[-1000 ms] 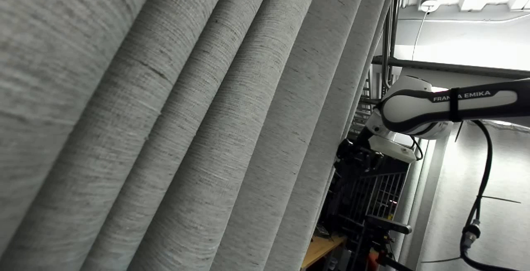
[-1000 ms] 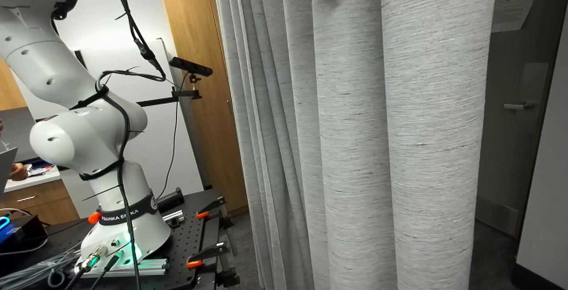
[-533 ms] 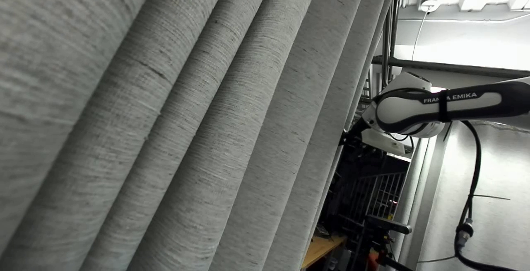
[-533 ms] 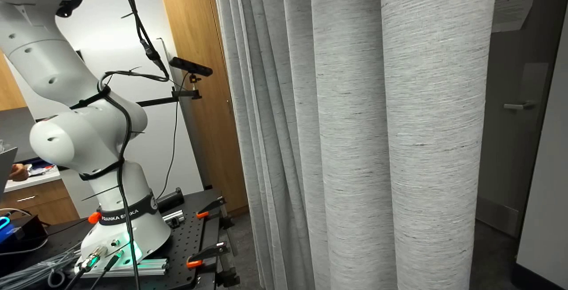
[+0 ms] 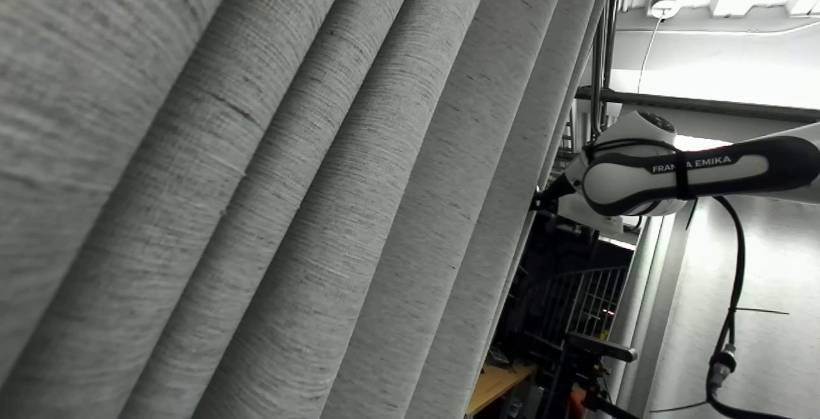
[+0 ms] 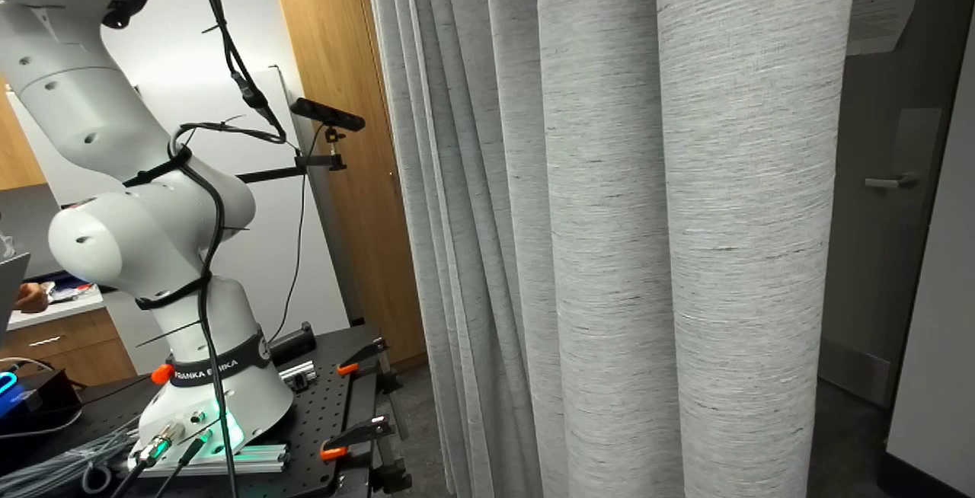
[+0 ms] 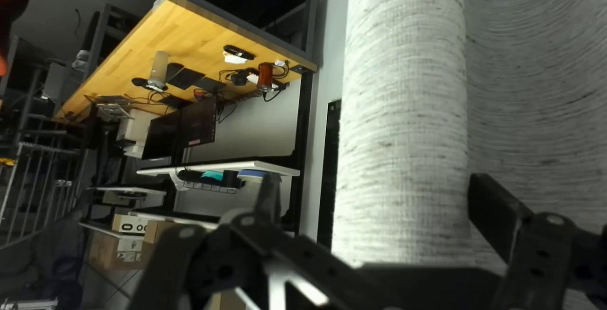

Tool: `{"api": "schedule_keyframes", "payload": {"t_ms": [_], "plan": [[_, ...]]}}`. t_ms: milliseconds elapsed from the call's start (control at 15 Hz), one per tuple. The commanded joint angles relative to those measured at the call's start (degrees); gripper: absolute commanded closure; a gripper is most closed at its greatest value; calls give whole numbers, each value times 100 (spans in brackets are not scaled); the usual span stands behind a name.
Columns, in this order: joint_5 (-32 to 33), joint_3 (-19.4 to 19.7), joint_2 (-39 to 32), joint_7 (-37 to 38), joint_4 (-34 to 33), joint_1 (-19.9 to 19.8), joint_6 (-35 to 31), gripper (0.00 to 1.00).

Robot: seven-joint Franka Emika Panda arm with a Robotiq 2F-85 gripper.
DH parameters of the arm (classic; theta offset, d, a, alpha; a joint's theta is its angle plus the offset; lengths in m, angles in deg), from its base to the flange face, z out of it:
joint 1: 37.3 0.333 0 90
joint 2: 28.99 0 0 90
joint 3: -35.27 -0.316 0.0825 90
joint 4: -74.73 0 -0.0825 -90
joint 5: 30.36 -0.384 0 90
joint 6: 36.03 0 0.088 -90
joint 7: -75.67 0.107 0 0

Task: Slide the curtain to the left

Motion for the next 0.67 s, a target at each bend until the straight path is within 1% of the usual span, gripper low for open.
{"api": "schedule_keyframes", "payload": {"t_ms": [0,267,533,600], "plan": [[320,-136,-218,305,-190,-250,-334,0],[367,-146,-377,264,-297,-172,-449,0],[399,-262,-570,289,-472,-174,-445,1],[423,-288,-614,306,-517,-187,-449,24]]}}
